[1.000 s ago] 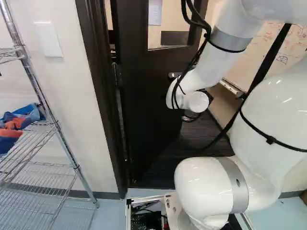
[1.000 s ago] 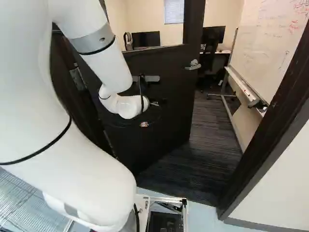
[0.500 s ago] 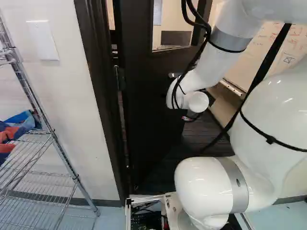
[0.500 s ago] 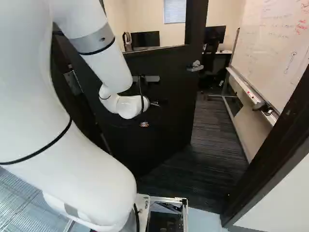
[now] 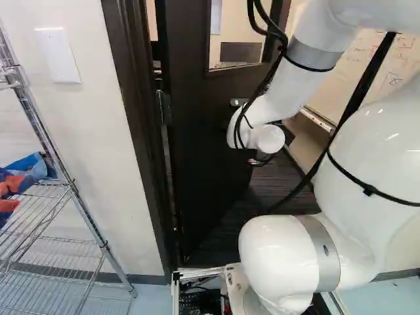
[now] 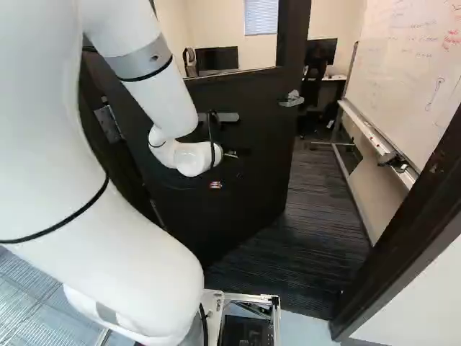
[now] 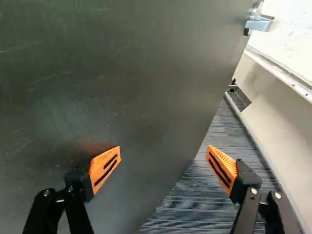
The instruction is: Open the door and move inside
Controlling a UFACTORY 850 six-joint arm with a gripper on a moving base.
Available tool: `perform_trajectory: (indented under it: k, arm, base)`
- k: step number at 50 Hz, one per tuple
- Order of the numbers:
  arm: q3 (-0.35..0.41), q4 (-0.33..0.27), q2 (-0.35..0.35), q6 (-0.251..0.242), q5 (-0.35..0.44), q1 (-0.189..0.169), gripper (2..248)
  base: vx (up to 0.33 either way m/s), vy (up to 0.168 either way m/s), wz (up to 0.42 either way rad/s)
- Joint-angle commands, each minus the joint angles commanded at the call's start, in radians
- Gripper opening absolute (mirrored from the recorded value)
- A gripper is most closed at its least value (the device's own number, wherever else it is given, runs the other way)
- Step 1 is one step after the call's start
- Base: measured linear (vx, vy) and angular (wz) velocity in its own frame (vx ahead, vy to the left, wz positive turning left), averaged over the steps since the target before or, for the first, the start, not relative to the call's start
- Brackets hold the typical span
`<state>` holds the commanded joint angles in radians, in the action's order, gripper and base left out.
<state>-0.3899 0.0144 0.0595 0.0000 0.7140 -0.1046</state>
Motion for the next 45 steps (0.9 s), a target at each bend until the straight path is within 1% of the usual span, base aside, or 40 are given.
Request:
perform_trajectory:
  k: [20, 36, 45]
  arm:
    - [-0.035, 0.085, -0.035, 0.0, 0.005, 0.031, 247]
    - [-0.087, 0.125, -0.086, 0.0, 0.016, 0.072, 247]
    - [-0.119, 0.131, -0.118, 0.0, 0.018, 0.095, 247]
  base:
    - [0.0, 0.0, 0.0]
    - [0.0, 0.0, 0.0]
    - [0.0, 0.0, 0.0]
